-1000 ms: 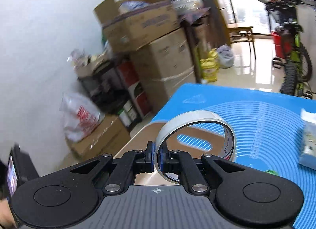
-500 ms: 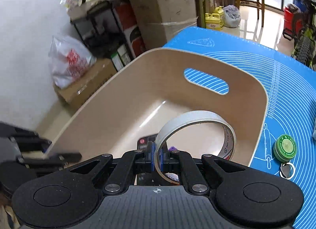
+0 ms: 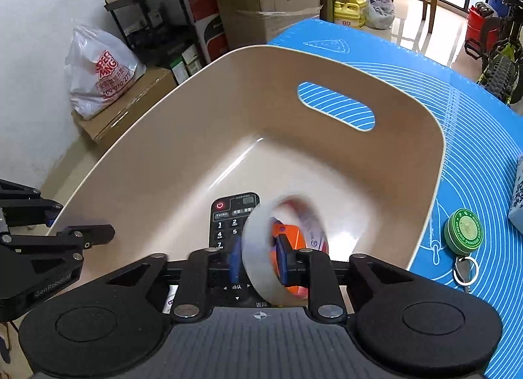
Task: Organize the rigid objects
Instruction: 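Carry the tape roll into the basket and open the right gripper, then move the right gripper to the green ointment tin and grasp it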
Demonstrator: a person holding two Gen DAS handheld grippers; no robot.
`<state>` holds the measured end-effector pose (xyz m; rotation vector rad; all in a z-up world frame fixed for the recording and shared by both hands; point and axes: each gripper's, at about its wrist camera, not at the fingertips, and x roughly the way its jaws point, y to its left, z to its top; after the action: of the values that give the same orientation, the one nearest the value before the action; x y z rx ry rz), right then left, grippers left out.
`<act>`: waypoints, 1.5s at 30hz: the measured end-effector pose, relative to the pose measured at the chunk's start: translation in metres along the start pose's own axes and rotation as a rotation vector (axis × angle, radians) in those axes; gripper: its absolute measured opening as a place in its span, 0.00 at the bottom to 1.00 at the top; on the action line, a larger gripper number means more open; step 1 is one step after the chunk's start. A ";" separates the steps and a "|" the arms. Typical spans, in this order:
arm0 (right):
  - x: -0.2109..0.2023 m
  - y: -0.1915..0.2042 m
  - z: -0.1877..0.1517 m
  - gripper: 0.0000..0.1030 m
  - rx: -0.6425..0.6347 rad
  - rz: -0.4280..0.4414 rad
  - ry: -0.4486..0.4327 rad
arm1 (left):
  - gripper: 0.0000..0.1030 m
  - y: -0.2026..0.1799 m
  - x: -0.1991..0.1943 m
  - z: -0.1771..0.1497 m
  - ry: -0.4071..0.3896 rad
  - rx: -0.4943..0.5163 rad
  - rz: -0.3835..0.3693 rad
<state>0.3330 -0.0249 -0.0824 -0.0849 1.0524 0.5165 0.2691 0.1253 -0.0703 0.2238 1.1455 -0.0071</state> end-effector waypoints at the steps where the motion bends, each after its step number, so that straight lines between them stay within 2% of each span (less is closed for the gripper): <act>1: -0.001 0.000 0.001 0.50 0.003 0.004 -0.003 | 0.13 0.001 0.000 0.000 0.000 -0.001 -0.001; 2: -0.002 0.000 0.001 0.57 0.007 0.006 -0.010 | 0.13 0.001 0.000 0.000 0.000 -0.002 -0.001; 6: -0.015 0.000 0.004 0.67 0.012 0.028 -0.057 | 0.13 0.001 0.000 0.000 0.000 -0.002 -0.001; 13: -0.047 -0.028 0.017 0.71 0.140 0.078 -0.149 | 0.13 0.002 0.000 -0.001 0.000 -0.005 -0.002; 18: -0.069 -0.051 0.025 0.78 0.225 0.080 -0.220 | 0.14 0.003 0.000 -0.001 -0.001 -0.006 -0.002; 26: -0.096 -0.107 0.024 0.78 0.318 0.002 -0.305 | 0.14 0.005 0.000 -0.002 -0.003 -0.010 -0.002; 30: -0.098 -0.143 0.015 0.78 0.368 -0.078 -0.335 | 0.14 0.006 0.000 -0.002 -0.001 -0.006 0.002; 36: -0.068 -0.190 0.002 0.78 0.427 -0.177 -0.279 | 0.14 0.003 -0.002 -0.002 0.000 -0.005 0.007; 38: -0.054 -0.197 0.000 0.78 0.411 -0.207 -0.253 | 0.14 0.003 -0.002 -0.002 0.001 -0.004 0.009; 45: -0.019 -0.199 -0.009 0.78 0.321 -0.226 -0.163 | 0.14 0.003 -0.001 -0.002 0.002 -0.002 0.011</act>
<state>0.4075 -0.2094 -0.1059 0.1197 0.9397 0.1436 0.2678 0.1285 -0.0699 0.2287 1.1464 0.0034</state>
